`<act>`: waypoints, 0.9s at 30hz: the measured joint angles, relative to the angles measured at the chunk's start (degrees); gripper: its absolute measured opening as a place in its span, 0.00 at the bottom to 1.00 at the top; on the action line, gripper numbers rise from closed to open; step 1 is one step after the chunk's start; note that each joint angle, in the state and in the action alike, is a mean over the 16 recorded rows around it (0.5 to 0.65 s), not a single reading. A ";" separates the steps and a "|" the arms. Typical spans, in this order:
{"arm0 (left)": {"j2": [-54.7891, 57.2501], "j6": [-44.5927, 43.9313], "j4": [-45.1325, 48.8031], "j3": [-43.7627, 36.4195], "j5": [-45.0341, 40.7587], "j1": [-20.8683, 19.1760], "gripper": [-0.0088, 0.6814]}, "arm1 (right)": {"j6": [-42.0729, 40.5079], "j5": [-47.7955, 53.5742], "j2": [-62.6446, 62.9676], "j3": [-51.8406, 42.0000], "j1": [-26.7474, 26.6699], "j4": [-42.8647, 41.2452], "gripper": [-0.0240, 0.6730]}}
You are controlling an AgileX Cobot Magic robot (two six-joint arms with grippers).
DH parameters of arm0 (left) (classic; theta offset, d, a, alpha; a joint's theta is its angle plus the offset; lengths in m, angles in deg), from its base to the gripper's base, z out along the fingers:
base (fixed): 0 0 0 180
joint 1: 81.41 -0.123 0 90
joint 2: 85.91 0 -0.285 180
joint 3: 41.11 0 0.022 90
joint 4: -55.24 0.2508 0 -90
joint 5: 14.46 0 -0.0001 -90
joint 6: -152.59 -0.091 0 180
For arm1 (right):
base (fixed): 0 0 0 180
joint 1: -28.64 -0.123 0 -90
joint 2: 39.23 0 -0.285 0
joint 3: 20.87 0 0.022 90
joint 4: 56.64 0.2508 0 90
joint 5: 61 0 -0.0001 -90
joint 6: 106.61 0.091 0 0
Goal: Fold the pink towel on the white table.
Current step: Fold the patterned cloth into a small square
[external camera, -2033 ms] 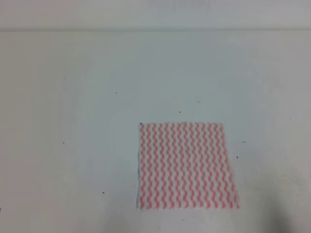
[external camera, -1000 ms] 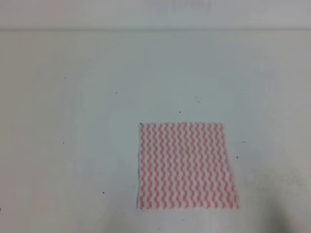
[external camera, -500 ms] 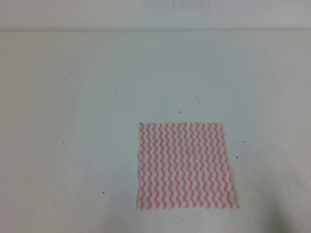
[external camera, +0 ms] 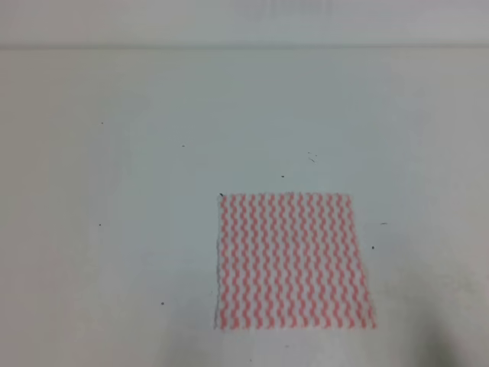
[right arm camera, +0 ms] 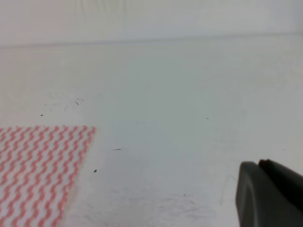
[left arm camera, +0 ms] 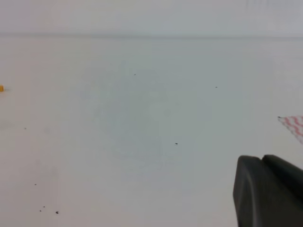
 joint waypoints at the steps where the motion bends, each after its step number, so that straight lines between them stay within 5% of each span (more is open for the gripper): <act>1: 0.00 0.07 -0.10 0.00 0.33 0.00 0.01 | 0.00 -0.06 0.12 -0.10 0.00 0.00 0.01; 12: -0.11 7.67 -6.73 -0.09 8.46 0.00 0.01 | 0.08 -2.20 0.23 -0.10 0.00 4.36 0.00; 27: 0.46 17.95 -13.89 0.37 15.36 0.00 0.00 | 0.21 -9.42 -0.12 0.10 0.00 33.56 0.00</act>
